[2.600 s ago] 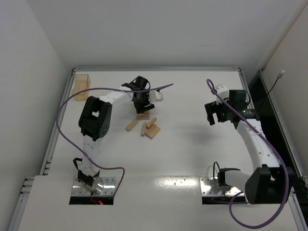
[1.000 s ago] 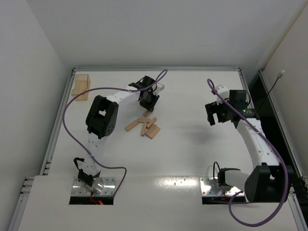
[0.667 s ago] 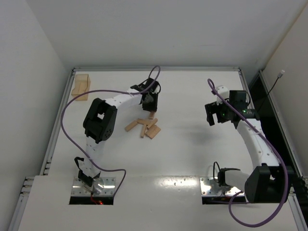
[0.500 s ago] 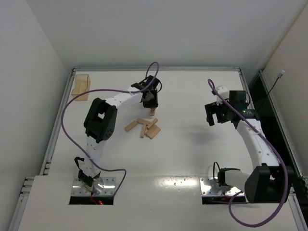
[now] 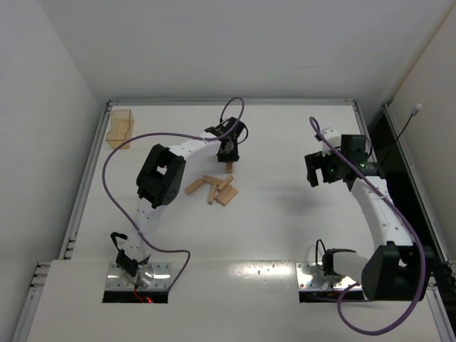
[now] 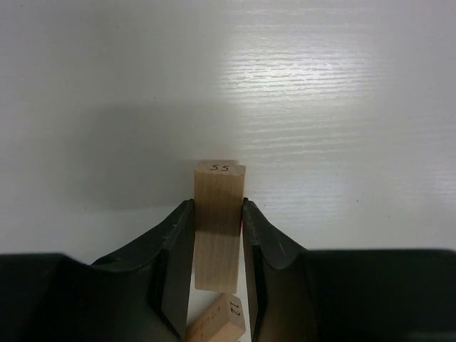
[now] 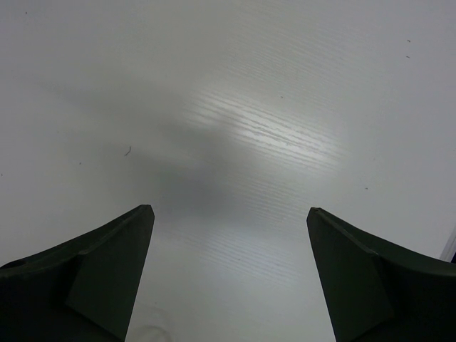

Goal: Build the wood block tower

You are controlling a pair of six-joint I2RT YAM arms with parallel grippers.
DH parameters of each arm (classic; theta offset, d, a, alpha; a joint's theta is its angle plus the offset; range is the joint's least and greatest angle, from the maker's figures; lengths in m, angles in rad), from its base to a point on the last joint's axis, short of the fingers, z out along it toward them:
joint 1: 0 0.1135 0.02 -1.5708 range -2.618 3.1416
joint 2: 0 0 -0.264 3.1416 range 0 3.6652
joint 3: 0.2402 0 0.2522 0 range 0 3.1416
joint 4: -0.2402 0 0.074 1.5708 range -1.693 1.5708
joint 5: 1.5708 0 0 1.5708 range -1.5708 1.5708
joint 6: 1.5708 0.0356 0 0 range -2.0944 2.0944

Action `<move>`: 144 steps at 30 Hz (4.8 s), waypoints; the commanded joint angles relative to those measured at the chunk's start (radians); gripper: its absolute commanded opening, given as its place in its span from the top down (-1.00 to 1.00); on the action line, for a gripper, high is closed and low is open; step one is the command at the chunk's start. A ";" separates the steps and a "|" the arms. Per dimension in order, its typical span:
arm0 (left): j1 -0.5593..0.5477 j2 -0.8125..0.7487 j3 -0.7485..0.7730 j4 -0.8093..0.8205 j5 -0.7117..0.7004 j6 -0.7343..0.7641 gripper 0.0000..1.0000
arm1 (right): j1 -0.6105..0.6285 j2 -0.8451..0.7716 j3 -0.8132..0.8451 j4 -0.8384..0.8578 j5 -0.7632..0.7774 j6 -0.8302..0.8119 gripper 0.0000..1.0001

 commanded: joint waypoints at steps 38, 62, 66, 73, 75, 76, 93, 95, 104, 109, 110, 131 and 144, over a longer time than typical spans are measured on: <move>0.615 -0.657 -0.335 -0.002 0.374 0.262 -0.89 | 0.636 0.324 0.280 0.018 -0.222 -0.620 -0.41; 0.792 -0.526 -0.345 0.016 0.635 0.233 -0.89 | 0.764 0.858 0.677 -0.101 -0.288 -0.986 0.14; 0.803 -0.517 -0.345 0.016 0.644 0.233 -0.89 | 0.764 0.901 0.717 -0.129 -0.279 -0.995 0.14; 0.812 -0.497 -0.345 0.016 0.663 0.224 -0.89 | 0.753 0.961 0.768 -0.132 -0.260 -1.004 0.14; 0.812 -0.488 -0.345 0.016 0.663 0.224 -0.89 | 0.753 0.974 0.768 -0.132 -0.260 -1.015 0.14; 0.812 -0.488 -0.345 0.016 0.663 0.224 -0.89 | 0.753 0.974 0.768 -0.123 -0.260 -1.015 0.14; 0.812 -0.442 -0.316 0.016 0.681 0.214 -0.89 | 0.744 1.026 0.789 -0.176 -0.242 -1.051 0.58; 0.812 -0.442 -0.316 0.016 0.681 0.214 -0.89 | 0.744 1.026 0.768 -0.176 -0.242 -1.052 0.66; 0.812 -0.451 -0.325 0.016 0.681 0.214 -0.89 | 0.744 0.907 0.758 -0.222 -0.314 -0.958 1.00; 0.812 -0.460 -0.345 0.025 0.694 0.224 -0.89 | 0.698 0.780 0.748 -0.149 -0.381 -0.640 1.00; 0.812 -0.469 -0.345 0.025 0.703 0.224 -0.89 | 0.686 0.763 0.748 -0.136 -0.398 -0.586 1.00; 0.794 -0.479 -0.336 0.047 0.773 0.291 -0.89 | 0.140 0.930 0.373 0.594 -0.816 0.950 1.00; 0.794 -0.486 -0.345 0.038 0.753 0.310 -0.89 | 0.140 1.045 0.452 0.390 -0.623 0.857 0.83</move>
